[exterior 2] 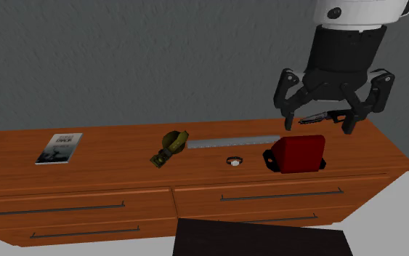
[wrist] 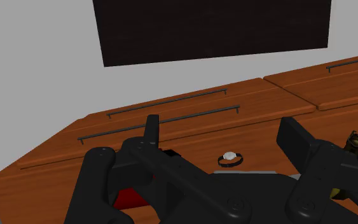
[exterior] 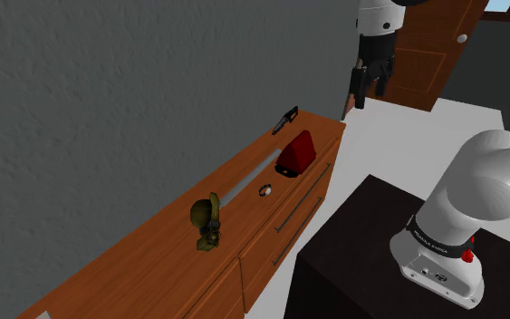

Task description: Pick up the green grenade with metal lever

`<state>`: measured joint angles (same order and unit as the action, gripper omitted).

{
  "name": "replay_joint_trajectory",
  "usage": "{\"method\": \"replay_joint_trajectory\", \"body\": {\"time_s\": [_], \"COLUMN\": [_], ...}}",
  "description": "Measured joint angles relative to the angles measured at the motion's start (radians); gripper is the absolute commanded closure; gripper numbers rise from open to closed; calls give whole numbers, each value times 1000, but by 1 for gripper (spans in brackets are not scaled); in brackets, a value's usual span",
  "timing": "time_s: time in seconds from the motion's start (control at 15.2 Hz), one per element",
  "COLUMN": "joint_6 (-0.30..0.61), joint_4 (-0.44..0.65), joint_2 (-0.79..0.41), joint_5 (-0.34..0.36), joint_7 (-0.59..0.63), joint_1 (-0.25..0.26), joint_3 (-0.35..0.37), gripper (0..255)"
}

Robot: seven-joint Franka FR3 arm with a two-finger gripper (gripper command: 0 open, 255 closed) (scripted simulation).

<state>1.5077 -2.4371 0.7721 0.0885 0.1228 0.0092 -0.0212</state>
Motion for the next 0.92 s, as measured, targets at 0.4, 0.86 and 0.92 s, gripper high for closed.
{"method": "replay_joint_trajectory", "body": {"time_s": [0.4, 0.86, 0.92], "joint_6": [149, 463, 513], "joint_4": [-134, -313, -332], "joint_2": [30, -9, -27], "joint_5": [-64, -187, -206], "joint_7": [74, 200, 218], "joint_1": [13, 59, 68], "joint_3": [27, 96, 108], "gripper": [0, 0, 0]}}
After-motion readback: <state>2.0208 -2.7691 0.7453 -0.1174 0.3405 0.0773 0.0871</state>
